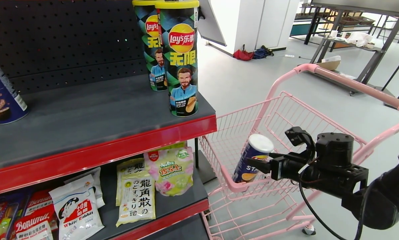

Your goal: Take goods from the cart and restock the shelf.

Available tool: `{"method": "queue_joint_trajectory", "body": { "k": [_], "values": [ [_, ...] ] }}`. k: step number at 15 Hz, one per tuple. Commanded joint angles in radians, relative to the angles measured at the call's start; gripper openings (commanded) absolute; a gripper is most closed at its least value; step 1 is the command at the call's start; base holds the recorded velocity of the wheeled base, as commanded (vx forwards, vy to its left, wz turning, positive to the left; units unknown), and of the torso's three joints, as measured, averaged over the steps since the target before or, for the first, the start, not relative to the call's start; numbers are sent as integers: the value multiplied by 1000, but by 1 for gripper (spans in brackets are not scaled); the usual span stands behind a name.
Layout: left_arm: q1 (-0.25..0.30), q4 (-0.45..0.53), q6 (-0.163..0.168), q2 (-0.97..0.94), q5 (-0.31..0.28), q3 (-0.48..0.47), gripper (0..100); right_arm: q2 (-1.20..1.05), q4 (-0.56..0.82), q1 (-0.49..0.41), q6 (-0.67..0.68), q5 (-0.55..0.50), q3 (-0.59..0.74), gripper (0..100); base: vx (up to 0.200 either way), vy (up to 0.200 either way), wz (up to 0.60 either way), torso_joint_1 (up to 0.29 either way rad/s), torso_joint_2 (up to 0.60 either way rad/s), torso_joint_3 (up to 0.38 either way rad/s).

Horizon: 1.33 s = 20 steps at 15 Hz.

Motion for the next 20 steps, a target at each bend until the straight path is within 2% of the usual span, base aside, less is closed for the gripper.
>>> {"method": "queue_joint_trajectory", "body": {
  "k": [1, 12, 13, 18, 20],
  "values": [
    [0, 0, 0, 0, -1, 0, 100, 40, 1, 1, 13, -1, -32, 100, 0, 0, 0, 0, 0, 0],
    [0, 0, 0, 0, 1, 0, 100, 123, 1, 15, 22, -8, -110, 100, 0, 0, 0, 0, 0, 0],
    [0, 0, 0, 0, 1, 0, 100, 127, 1, 15, 22, -8, -110, 0, 0, 0, 0, 0, 0, 0],
    [0, 0, 0, 0, 1, 0, 100, 130, -2, 15, 22, -8, -116, 0, 0, 0, 0, 0, 0, 0],
    [0, 0, -1, 0, 1, 0, 100, 95, 1, 15, 21, -31, -159, 0, 0, 0, 0, 0, 0, 0]
  ]
}}
